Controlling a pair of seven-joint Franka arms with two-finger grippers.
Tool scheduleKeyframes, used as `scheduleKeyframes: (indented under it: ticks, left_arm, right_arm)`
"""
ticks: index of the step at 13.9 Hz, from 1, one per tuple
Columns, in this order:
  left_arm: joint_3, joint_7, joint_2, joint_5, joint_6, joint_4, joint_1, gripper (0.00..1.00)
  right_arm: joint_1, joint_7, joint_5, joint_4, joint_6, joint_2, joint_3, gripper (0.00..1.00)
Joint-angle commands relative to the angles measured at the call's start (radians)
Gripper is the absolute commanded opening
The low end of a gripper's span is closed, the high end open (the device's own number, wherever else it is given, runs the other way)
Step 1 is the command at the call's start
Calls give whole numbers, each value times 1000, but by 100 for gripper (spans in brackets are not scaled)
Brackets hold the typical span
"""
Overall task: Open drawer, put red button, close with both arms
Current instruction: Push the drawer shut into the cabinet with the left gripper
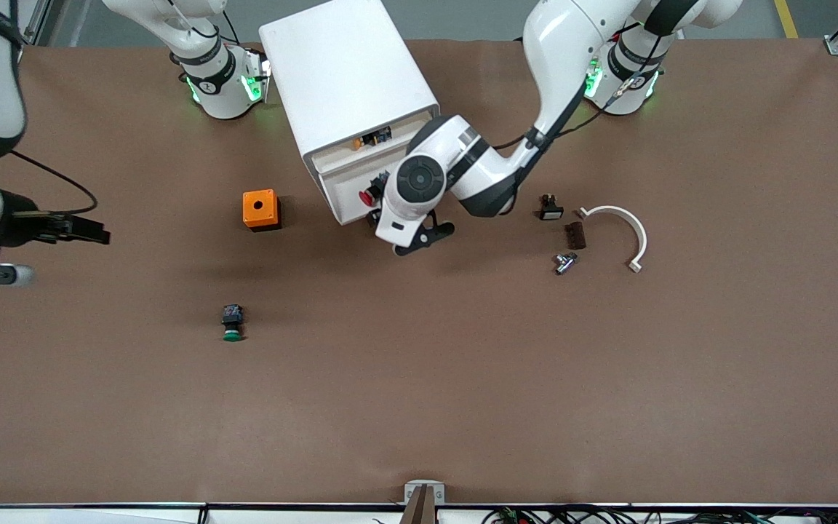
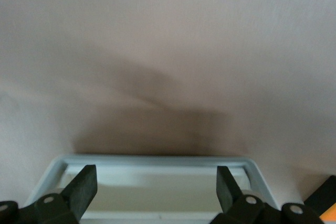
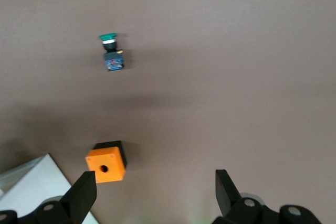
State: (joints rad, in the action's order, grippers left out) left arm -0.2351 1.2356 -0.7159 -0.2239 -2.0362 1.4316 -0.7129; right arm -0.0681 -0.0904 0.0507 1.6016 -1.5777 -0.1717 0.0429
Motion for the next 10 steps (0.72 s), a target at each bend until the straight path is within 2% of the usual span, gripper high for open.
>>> scheduleKeyframes:
  ticks: [1,4,8,10]
  left_arm:
    - [-9,74,38,-15,4,21,-28,100]
    - [-35,74,41,1,2,23,-48,100]
    - [-36,74,42,92,2,23,-112,100]
    - [-36,65,42,101,2,23,-129,100]
  right_arm:
    - [-25,-28,-12,4,31,27,-21,100]
    - [-18,-29,-70,-21,39,44,-32,100]
    - [19,-23,-89,-52,38,37,-34,100]
    - [25,-18,-116,-100,39,32,-32,100]
